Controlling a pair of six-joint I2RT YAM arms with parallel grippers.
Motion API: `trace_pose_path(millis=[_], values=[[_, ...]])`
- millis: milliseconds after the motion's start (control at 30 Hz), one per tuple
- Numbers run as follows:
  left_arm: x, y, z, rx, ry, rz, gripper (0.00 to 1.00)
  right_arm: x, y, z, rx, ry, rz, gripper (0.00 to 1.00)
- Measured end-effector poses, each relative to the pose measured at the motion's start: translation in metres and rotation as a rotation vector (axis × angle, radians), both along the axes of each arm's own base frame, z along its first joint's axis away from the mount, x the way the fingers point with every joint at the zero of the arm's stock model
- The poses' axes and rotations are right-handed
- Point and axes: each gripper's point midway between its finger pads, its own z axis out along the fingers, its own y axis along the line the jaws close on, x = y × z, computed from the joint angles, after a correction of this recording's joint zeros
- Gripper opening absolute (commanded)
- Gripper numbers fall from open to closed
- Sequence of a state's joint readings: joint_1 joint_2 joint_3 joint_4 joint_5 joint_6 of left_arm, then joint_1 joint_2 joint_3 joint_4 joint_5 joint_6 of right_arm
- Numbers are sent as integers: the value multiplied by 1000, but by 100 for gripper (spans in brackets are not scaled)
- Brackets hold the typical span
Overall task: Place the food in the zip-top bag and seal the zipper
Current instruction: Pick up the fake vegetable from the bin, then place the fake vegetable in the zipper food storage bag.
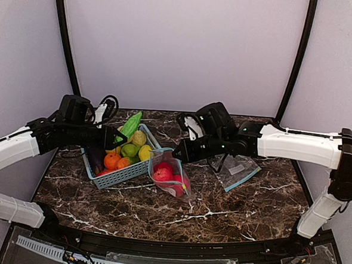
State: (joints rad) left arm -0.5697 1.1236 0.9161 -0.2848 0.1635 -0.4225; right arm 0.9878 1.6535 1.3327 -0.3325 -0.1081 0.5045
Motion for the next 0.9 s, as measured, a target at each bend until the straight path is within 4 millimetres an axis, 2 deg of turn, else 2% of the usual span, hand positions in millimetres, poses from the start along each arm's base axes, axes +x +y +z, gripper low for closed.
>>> trace_pose_path(millis=[167,267,400,533,733,900], values=[[-41,-6,26,30,-44,-201,28,4,-15,1,7,1,47,0],[-68,-21,35,68,-61,-346,27,0,-24,4,22,1,94,0],[-102,-46,31,143,-31,-530,26,-8,-32,13,60,-2,169,0],[-127,-66,14,216,34,-662,25,-16,-33,22,86,-27,242,0],[-140,-84,-3,343,101,-749,24,-26,-32,24,90,-45,325,0],[-139,-85,-12,428,132,-755,24,-32,-33,22,84,-48,363,0]])
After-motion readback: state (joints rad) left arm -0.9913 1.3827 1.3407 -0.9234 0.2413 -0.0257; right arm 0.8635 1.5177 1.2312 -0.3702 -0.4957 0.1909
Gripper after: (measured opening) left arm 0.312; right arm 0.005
